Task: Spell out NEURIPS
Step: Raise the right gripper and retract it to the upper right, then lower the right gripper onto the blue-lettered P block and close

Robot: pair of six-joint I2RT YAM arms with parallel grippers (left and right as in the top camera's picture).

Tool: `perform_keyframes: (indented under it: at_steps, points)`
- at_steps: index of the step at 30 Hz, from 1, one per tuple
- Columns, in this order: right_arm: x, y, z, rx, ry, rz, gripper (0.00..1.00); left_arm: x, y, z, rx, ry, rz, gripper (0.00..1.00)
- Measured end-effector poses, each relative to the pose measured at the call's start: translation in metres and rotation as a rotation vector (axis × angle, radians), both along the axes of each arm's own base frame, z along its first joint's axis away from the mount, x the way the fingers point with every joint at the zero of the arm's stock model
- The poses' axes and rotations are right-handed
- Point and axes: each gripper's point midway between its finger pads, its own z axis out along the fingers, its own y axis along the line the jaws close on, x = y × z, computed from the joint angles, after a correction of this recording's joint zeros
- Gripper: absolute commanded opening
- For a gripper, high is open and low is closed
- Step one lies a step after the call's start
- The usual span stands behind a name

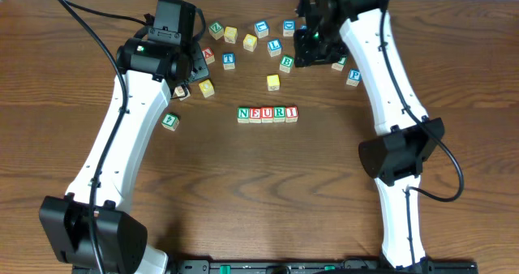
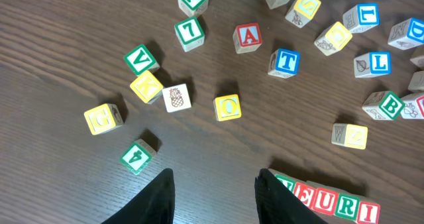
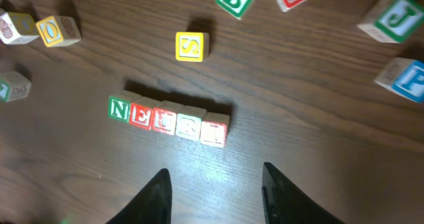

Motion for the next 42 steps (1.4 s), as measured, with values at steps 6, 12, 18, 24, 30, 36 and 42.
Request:
perform_keyframes:
  at_steps: [6, 12, 18, 24, 30, 36, 42]
  points:
    - [0.010, -0.010, 0.010, 0.013, -0.040, -0.027, 0.45, -0.001, 0.000, 0.000, 0.001, 0.004, 0.000, 0.40]
    - [0.029, -0.017, 0.013, -0.001, -0.108, -0.066, 0.52, -0.001, 0.000, -0.001, 0.001, 0.004, 0.000, 0.40]
    - [0.048, -0.031, 0.017, -0.064, -0.186, -0.153, 0.58, -0.001, 0.001, 0.000, 0.014, 0.004, -0.015, 0.40]
    - [0.060, -0.048, 0.018, -0.080, -0.213, -0.236, 0.61, -0.001, 0.003, 0.000, 0.037, 0.004, -0.033, 0.40]
    - [0.061, -0.096, 0.006, -0.114, -0.157, -0.350, 0.60, 0.000, 0.005, 0.000, 0.053, 0.002, -0.031, 0.41]
    - [0.054, -0.127, -0.015, -0.147, -0.071, -0.429, 0.62, 0.000, 0.006, 0.000, 0.056, 0.002, -0.033, 0.49]
    - [0.037, -0.130, -0.062, -0.188, 0.058, -0.439, 0.64, 0.000, 0.010, 0.001, 0.080, -0.002, -0.023, 0.54]
